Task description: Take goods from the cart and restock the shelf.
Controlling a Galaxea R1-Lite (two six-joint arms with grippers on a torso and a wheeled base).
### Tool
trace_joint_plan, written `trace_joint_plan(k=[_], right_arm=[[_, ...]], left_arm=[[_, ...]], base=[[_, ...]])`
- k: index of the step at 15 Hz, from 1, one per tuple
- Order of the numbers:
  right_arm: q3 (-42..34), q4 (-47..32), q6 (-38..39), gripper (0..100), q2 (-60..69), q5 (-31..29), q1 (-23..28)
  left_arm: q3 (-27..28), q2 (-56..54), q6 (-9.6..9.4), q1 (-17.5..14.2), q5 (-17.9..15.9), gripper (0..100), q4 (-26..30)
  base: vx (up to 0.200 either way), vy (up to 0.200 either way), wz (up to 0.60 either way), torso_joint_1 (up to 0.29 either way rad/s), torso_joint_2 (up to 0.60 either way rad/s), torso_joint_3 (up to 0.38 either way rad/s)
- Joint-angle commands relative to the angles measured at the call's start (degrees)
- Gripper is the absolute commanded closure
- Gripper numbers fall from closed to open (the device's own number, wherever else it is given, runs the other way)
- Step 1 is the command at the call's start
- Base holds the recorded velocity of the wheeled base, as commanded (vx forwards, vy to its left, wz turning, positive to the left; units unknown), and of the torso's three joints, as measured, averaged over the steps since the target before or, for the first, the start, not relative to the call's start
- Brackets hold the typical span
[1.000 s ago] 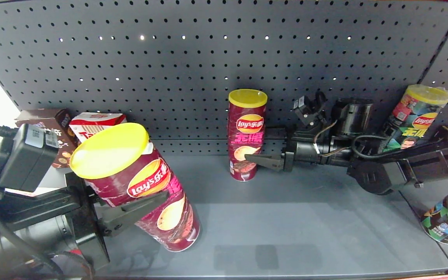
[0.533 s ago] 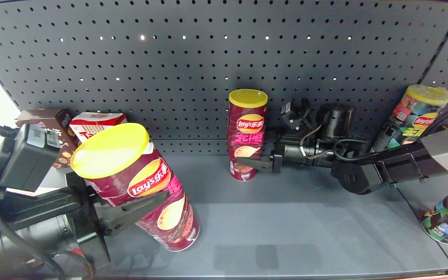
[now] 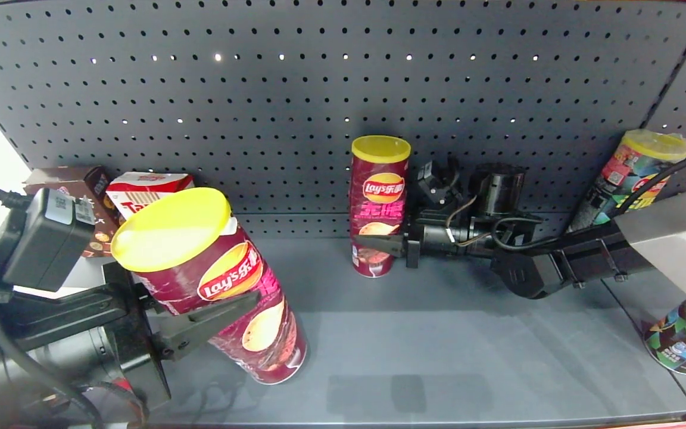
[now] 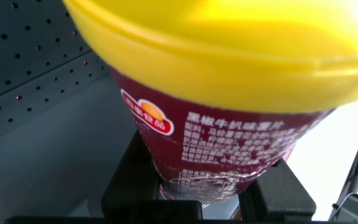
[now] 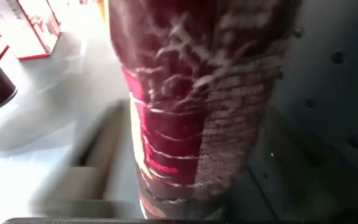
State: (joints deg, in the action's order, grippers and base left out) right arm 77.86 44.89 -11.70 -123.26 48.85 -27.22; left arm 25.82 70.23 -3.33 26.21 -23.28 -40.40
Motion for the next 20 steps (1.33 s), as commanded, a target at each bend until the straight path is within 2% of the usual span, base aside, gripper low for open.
trace_joint_plan(k=[1,6,10,13,15,18,20], right_arm=[[-0.52,-0.06,0.01,100,0.56,0.02,-0.02],[-3.15,-0.06,0.01,100,5.05,0.02,-0.29],[-15.02,0.47,0.01,100,16.21,-0.24,-2.92],[-23.98,0.47,-0.34,100,25.17,-0.51,-7.14],[-26.53,0.47,-0.43,100,27.28,-1.39,-8.46],[-33.83,0.82,-1.39,100,31.33,-7.45,-12.42],[-36.55,2.22,-1.39,100,31.59,-8.95,-13.74]], left_arm=[[0.02,0.08,-0.01,-0.02,-0.01,100,-0.03],[0.02,-0.09,-0.01,-0.02,0.08,100,-0.12],[0.02,-0.18,-0.1,0.07,-0.01,100,-0.21],[-0.07,-0.44,-0.1,-0.02,0.08,100,-0.12],[0.02,-0.44,-0.1,-0.02,0.17,100,-0.03],[0.02,-0.44,-0.1,-0.02,0.17,100,-0.12],[0.02,-0.44,-0.1,-0.02,0.08,100,-0.03]], base=[[0.0,0.0,0.0,0.0,0.0,0.0],[0.0,0.0,0.0,0.0,0.0,0.0],[0.0,0.0,0.0,0.0,0.0,0.0],[0.0,0.0,0.0,0.0,0.0,0.0],[0.0,0.0,0.0,0.0,0.0,0.0],[0.0,0.0,0.0,0.0,0.0,0.0],[0.0,0.0,0.0,0.0,0.0,0.0]])
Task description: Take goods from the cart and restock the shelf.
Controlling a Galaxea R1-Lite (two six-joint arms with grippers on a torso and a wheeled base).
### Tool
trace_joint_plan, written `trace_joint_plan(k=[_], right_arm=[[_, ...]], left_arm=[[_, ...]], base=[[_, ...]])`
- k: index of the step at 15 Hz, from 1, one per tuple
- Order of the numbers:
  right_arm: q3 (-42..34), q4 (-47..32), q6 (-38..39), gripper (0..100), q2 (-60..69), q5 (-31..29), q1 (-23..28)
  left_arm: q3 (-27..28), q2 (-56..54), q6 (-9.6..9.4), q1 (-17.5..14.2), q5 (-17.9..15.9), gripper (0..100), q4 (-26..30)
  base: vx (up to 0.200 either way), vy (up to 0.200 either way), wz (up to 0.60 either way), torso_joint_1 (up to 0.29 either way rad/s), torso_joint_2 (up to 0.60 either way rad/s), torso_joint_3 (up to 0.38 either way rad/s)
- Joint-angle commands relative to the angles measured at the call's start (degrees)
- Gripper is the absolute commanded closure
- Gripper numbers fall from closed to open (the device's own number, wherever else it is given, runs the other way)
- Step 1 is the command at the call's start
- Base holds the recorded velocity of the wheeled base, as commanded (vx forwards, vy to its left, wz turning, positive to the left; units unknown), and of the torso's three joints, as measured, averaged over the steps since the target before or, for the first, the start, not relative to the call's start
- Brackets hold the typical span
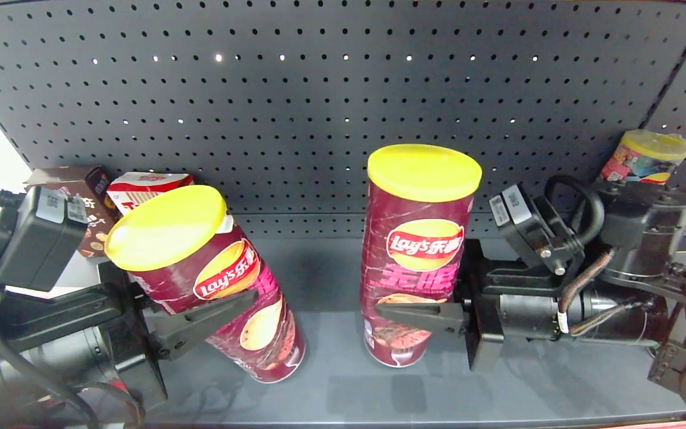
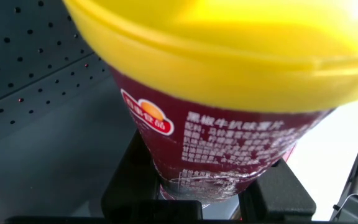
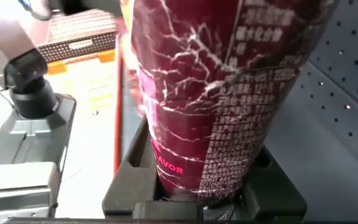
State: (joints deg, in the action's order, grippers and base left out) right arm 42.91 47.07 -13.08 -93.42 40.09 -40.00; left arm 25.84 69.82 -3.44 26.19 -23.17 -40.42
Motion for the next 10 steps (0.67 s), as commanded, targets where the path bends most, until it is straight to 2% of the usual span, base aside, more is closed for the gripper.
trace_joint_plan(k=[1,4,10], right_arm=[[-3.62,2.06,-0.54,100,1.13,-0.37,-1.05],[-6.26,4.26,-3.36,100,-1.15,-0.98,-0.34],[-5.91,7.86,-3.27,100,-6.16,-1.07,0.27]], left_arm=[[0.08,-0.03,0.01,0.01,-0.03,100,-0.01],[0.08,-0.03,0.01,0.01,-0.03,100,-0.01],[0.08,-0.03,0.1,-0.08,0.06,100,-0.01]], base=[[0.0,0.0,0.0,0.0,0.0,0.0],[0.0,0.0,0.0,0.0,0.0,0.0],[0.0,0.0,0.0,0.0,0.0,0.0]])
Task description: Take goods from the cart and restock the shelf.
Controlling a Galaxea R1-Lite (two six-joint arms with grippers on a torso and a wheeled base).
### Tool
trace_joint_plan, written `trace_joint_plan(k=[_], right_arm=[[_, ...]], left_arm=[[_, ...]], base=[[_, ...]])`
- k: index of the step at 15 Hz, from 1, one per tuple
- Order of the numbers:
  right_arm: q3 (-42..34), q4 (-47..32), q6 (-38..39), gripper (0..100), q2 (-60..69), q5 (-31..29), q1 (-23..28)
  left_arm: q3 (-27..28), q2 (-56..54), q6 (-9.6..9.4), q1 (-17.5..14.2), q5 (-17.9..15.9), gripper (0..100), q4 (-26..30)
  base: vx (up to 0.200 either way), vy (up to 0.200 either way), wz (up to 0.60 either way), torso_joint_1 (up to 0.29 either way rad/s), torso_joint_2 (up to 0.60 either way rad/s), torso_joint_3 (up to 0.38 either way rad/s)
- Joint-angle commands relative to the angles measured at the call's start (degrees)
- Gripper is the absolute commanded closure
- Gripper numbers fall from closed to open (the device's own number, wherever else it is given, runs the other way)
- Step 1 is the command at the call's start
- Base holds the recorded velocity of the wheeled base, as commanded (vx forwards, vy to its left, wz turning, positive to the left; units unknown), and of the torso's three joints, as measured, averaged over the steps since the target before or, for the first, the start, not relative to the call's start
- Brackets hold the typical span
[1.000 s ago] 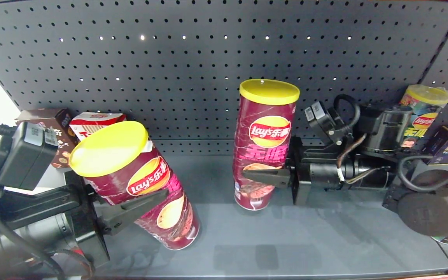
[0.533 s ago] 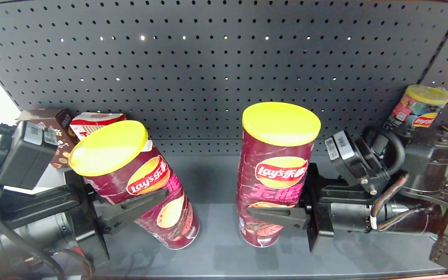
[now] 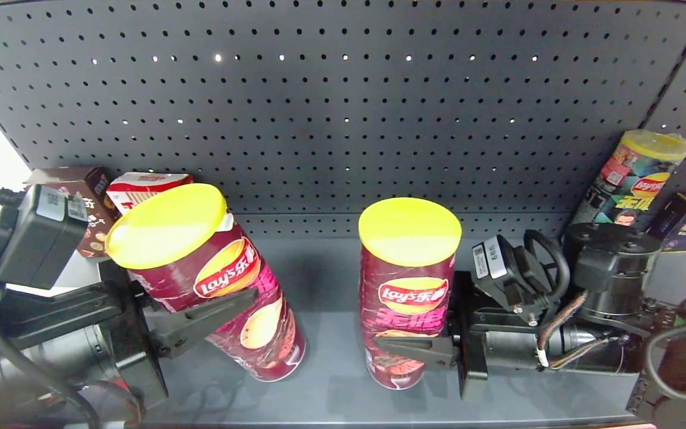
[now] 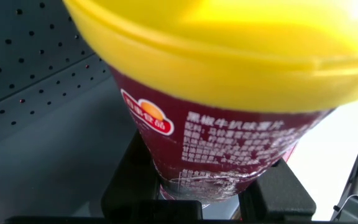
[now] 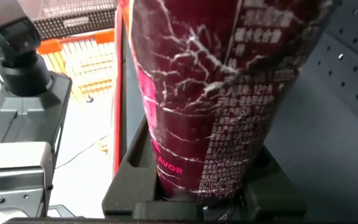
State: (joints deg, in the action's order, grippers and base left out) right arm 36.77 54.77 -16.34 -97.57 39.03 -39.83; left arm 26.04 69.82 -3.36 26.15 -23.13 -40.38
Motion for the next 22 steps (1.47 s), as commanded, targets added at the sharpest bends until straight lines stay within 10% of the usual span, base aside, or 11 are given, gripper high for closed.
trace_joint_plan(k=[1,12,13,22], right_arm=[[0.32,0.42,-0.01,100,-2.62,-0.01,0.1],[-0.47,0.6,-0.1,100,-4.12,-0.1,-0.16],[-0.47,0.6,-0.28,0,-4.47,-0.1,-0.16],[-1.43,1.3,-0.89,0,-2.8,-0.1,0.36]], left_arm=[[-0.11,0.06,0.02,-0.05,0.01,100,-0.05],[-0.2,0.23,0.02,-0.05,0.01,100,-0.05],[-0.29,0.23,0.02,-0.05,0.01,100,-0.05],[-0.29,0.23,0.02,-0.05,0.01,100,-0.05]], base=[[0.0,0.0,0.0,0.0,0.0,0.0],[0.0,0.0,0.0,0.0,0.0,0.0],[0.0,0.0,0.0,0.0,0.0,0.0],[0.0,0.0,0.0,0.0,0.0,0.0]])
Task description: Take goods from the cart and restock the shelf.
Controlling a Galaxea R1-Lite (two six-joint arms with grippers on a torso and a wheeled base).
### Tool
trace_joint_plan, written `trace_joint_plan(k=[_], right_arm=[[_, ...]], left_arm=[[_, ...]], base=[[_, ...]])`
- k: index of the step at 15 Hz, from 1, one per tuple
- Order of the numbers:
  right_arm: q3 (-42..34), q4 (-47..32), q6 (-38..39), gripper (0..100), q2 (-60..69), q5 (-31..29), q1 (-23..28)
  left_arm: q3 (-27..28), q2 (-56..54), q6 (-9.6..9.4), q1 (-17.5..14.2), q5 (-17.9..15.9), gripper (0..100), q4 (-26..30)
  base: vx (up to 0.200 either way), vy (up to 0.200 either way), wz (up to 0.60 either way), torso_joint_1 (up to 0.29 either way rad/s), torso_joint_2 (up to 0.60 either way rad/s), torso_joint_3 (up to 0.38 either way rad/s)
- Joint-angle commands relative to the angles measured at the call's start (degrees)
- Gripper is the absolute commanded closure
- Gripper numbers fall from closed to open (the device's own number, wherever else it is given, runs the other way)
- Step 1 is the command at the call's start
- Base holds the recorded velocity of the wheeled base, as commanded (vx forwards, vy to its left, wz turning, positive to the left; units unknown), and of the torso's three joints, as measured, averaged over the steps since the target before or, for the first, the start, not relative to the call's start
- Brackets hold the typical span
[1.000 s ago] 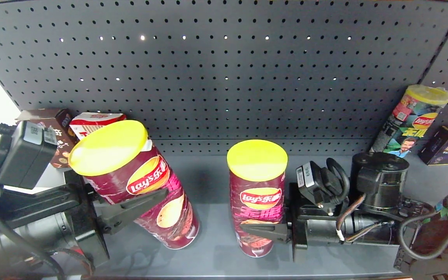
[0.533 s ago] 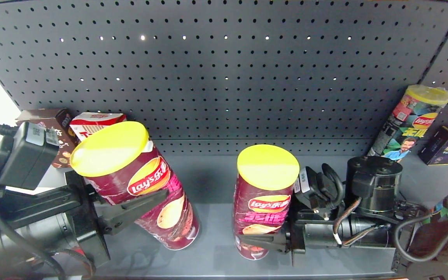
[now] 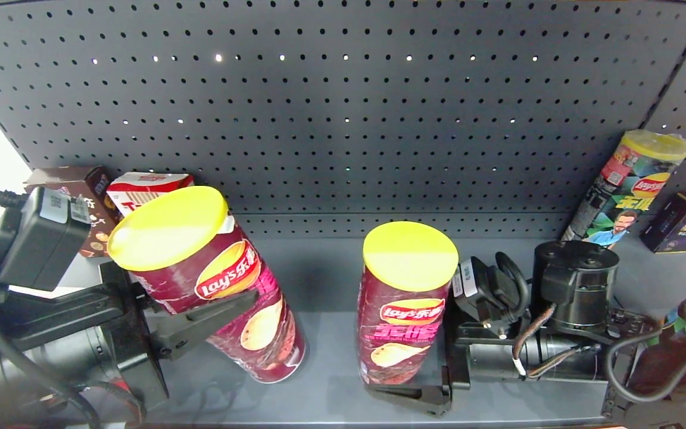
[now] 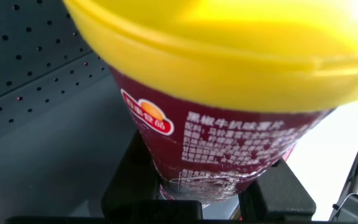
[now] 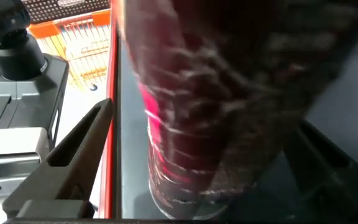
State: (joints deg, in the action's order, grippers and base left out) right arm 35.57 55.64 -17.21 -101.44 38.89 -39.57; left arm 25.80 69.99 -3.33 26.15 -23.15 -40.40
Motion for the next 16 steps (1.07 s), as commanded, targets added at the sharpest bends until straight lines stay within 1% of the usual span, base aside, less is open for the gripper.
trace_joint_plan(k=[1,5,10,11,14,15,16], right_arm=[[-0.24,0.7,-0.01,0,1.68,0.14,0.2],[-2.0,0.7,0.25,0,8.98,0.22,2.74],[-7.36,0.0,0.87,0,20.31,0.05,5.03],[-7.71,0.0,0.87,0,20.84,0.05,5.21],[-12.63,0.0,1.57,0,28.84,-3.2,8.72],[-14.39,0.0,2.8,0,31.13,-4.0,9.51],[-17.2,0.0,4.29,0,34.82,-6.02,10.04]], left_arm=[[-0.04,0.06,-0.01,-0.05,0.03,100,-0.03],[-0.22,0.24,-0.01,0.04,-0.14,100,-0.03],[-0.48,0.06,-0.1,0.04,-0.05,100,-0.12],[-0.48,0.06,-0.1,0.04,-0.14,100,-0.12],[-0.75,0.06,-0.1,0.04,-0.05,100,-0.21],[-0.75,-0.03,-0.1,0.04,-0.05,100,-0.21],[-0.66,-0.03,-0.1,0.04,-0.05,100,-0.29]], base=[[0.0,0.0,0.0,0.0,0.0,0.0],[0.0,0.0,0.0,0.0,0.0,0.0],[0.0,0.0,0.0,0.0,0.0,0.0],[0.0,0.0,0.0,0.0,0.0,0.0],[0.0,0.0,0.0,0.0,0.0,0.0],[0.0,0.0,0.0,0.0,0.0,0.0],[0.0,0.0,0.0,0.0,0.0,0.0]])
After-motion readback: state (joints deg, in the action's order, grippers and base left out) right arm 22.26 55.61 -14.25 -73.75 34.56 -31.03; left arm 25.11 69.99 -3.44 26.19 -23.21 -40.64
